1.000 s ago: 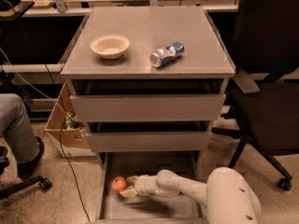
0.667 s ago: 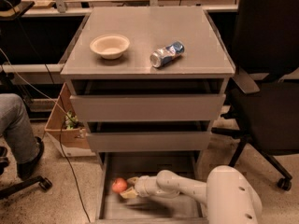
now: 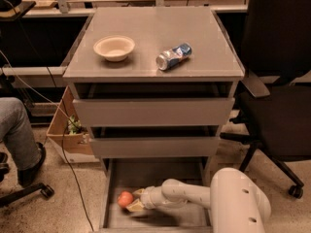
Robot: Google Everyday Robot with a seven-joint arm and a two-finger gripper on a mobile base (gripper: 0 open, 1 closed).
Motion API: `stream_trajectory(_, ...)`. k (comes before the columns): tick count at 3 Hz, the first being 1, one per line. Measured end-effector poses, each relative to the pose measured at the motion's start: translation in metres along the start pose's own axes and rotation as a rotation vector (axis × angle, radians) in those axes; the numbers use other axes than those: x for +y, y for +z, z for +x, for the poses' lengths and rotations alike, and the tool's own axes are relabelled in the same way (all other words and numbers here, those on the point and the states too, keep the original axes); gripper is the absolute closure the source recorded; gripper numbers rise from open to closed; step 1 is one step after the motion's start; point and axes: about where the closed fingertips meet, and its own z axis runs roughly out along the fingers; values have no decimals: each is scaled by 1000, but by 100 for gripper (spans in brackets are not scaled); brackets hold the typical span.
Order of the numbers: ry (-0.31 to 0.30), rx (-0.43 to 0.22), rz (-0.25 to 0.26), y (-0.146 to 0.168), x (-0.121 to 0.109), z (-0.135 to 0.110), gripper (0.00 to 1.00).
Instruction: Pick apple from bottom drawer and place on counter
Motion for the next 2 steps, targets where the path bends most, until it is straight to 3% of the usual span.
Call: stream_trajectory(2, 0, 39, -51, 8, 10, 9, 58)
